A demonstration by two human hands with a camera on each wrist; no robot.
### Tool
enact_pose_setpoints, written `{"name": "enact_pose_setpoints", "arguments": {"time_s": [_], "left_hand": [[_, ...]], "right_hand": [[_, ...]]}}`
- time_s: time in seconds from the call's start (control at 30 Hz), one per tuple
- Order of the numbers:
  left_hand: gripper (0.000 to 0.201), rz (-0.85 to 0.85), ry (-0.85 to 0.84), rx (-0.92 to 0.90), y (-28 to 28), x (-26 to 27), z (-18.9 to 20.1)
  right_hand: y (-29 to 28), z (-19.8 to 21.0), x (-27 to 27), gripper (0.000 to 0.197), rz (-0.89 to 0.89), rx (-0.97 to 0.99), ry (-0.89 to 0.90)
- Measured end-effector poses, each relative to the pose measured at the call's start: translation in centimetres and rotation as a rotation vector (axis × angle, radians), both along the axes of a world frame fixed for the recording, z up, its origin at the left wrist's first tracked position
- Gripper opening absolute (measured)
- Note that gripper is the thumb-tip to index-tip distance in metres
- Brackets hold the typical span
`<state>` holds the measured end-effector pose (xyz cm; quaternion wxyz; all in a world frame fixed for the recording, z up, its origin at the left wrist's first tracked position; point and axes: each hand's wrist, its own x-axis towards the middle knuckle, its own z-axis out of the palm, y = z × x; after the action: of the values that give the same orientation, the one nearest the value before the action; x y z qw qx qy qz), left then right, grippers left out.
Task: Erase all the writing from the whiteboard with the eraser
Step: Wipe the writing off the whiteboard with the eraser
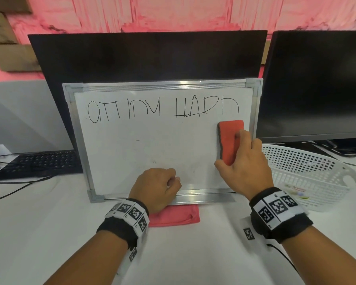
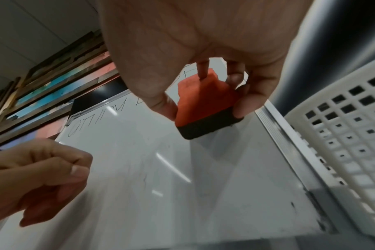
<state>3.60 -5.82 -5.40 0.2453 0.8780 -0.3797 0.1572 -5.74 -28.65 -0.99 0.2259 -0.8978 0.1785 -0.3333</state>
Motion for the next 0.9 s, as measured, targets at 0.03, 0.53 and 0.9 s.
{"name": "enact_pose_setpoints", "arguments": {"time_s": [0.03, 0.53, 0.9], "left_hand": [[0.036, -0.001, -0.001, 0.000, 0.0, 0.0, 0.0], [0.034, 0.008, 0.020, 0.005, 0.0, 0.2, 0.0], [0.033, 0.028, 0.017, 0.015, 0.0, 0.3, -0.3]], "right_hand": [[-0.1, 0.2, 0.0, 0.076, -0.008, 0.002, -0.006], [0.0, 1.7, 1.1, 0.072, -0.007, -0.023, -0.076], [-0.2, 2.8, 1.3, 0.071, -0.021, -0.004, -0.095]]}}
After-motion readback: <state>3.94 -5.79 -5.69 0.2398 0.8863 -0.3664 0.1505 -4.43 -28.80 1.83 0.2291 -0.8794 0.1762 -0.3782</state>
